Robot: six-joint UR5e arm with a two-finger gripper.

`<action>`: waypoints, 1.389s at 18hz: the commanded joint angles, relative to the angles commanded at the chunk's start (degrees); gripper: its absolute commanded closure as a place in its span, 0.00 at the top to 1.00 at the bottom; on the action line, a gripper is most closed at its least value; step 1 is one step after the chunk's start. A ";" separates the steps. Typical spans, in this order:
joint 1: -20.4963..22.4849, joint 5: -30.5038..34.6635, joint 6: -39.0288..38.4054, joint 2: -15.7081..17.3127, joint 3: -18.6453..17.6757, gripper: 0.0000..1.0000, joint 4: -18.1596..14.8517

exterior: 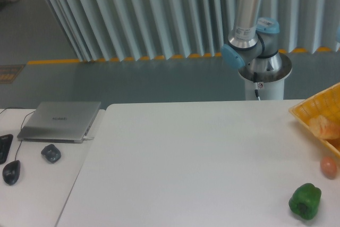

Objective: Place the red pepper on the table

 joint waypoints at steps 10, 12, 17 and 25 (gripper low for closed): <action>-0.09 -1.41 -0.70 -1.58 0.09 1.00 0.26; -0.09 -1.67 -0.79 -1.58 0.09 1.00 0.26; 0.18 -1.58 -0.18 -1.15 0.61 1.00 -1.05; -0.61 -5.62 -2.46 -3.25 3.51 1.00 -1.49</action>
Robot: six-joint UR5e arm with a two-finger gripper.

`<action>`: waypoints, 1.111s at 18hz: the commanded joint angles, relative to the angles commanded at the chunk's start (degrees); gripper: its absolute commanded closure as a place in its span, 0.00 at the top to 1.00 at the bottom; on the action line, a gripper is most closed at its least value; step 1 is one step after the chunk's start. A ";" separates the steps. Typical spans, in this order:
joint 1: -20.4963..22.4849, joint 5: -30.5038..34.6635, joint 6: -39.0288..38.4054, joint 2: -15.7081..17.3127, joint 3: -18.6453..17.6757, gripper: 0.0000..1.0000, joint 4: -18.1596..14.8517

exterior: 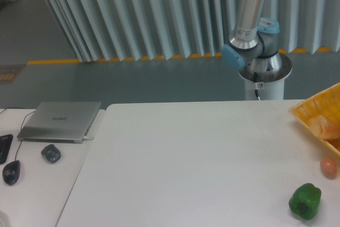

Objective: Place the red pepper on the table

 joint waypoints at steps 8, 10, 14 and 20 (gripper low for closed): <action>0.17 3.60 3.86 0.26 1.06 1.00 -1.67; 0.26 3.52 3.95 0.26 0.36 1.00 -1.32; 0.00 3.60 3.34 0.18 -0.96 1.00 -1.14; 0.44 3.60 3.77 -0.35 -1.49 1.00 -0.88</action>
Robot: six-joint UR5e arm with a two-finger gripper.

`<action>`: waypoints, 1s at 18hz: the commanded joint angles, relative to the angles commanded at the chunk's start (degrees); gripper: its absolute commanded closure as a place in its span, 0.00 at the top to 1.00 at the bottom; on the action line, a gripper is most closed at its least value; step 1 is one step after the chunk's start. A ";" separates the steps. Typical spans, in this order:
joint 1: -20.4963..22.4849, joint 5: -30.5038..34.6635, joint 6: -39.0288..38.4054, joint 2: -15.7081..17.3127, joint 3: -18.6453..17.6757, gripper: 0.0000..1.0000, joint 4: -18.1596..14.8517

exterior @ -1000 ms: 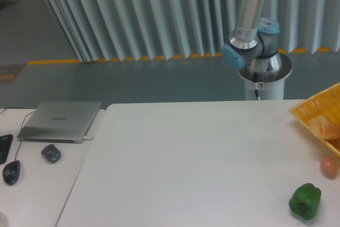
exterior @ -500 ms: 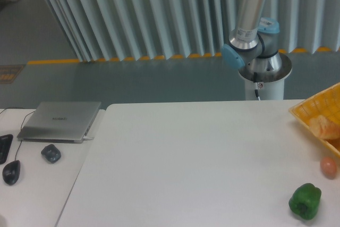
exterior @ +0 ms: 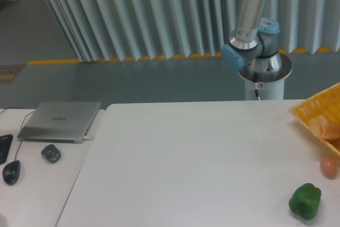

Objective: Place the red pepper on the table

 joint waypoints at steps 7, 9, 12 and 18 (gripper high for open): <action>-0.44 0.09 -0.44 -1.32 -0.18 0.75 0.44; -0.35 0.09 -0.35 -1.23 0.17 0.64 0.35; -0.35 0.61 -0.44 -1.06 1.40 0.55 0.18; -0.53 1.76 -1.05 -0.53 7.01 0.52 -8.14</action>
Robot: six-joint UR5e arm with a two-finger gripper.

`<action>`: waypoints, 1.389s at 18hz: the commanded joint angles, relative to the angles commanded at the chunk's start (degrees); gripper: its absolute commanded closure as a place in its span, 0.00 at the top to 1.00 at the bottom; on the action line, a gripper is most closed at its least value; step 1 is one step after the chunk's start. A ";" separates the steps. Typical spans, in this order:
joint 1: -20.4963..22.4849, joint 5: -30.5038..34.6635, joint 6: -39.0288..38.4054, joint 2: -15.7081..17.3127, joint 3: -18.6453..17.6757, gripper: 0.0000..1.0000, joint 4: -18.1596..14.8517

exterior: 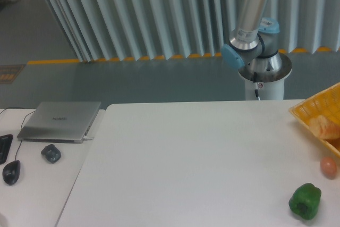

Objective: Place the red pepper on the table

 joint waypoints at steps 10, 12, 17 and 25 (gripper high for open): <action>-6.23 -9.14 -20.89 2.98 4.42 0.52 -10.22; -7.12 -12.46 -25.21 3.69 4.59 0.52 -11.11; -8.17 -20.74 -32.94 5.00 3.62 0.52 -12.25; -16.60 -21.01 -51.42 4.40 3.01 0.52 -9.97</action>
